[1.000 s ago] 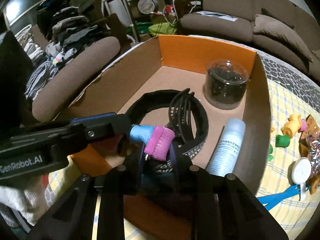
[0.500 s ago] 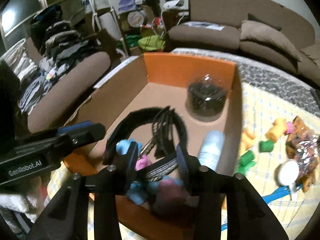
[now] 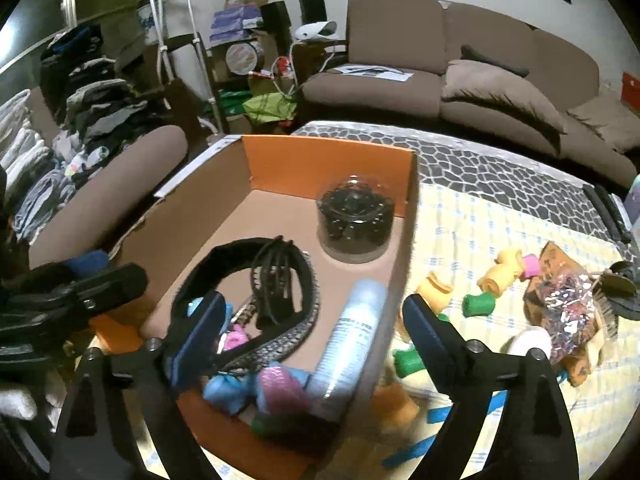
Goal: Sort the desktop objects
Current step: 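Lower the pink curler into the box and open the right gripper, then move the right gripper toward the black knit item by the hairbrush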
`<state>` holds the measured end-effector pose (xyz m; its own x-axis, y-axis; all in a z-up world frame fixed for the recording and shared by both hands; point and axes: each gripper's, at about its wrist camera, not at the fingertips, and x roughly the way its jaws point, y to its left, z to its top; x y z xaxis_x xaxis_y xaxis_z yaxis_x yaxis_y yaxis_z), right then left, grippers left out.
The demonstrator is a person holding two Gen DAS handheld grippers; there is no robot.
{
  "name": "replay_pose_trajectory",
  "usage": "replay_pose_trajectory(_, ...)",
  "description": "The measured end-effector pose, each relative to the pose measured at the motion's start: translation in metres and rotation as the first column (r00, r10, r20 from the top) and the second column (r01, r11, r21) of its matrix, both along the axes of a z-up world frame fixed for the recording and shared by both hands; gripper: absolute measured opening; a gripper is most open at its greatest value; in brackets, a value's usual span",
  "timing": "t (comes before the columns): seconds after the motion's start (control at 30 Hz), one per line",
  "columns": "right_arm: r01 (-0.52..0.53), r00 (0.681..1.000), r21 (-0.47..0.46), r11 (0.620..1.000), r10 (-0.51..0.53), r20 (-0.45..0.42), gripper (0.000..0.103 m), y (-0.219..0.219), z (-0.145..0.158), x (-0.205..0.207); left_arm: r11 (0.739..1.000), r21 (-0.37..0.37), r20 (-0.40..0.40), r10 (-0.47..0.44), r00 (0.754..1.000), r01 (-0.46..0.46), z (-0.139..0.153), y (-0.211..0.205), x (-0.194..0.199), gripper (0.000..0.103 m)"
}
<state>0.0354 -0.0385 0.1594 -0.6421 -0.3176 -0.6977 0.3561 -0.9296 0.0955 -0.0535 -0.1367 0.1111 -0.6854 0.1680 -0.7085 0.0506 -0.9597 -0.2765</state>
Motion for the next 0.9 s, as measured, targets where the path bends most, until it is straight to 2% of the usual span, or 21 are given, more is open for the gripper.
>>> replay_pose_trajectory(0.1, 0.013, 1.0, 0.0, 1.0, -0.013, -0.004, 0.101, 0.007, 0.0, 0.001, 1.0, -0.011, 0.007, -0.016, 1.0, 0.016, 0.0, 0.008, -0.001, 0.103)
replay_pose_trajectory(0.53, 0.061, 0.998, 0.025, 0.998, -0.06, -0.005, 0.102, 0.047, 0.002, 0.002, 0.994, -0.035, 0.0, -0.1, 0.995, 0.1, 0.002, 0.058, -0.003, 0.103)
replay_pose_trajectory(0.9, 0.178, 0.984, 0.011, 0.984, -0.178, 0.012, 0.102, 0.13, 0.002, 0.005, 0.972, -0.068, -0.015, -0.226, 0.974, 0.224, 0.004, 0.126, -0.003, 0.103)
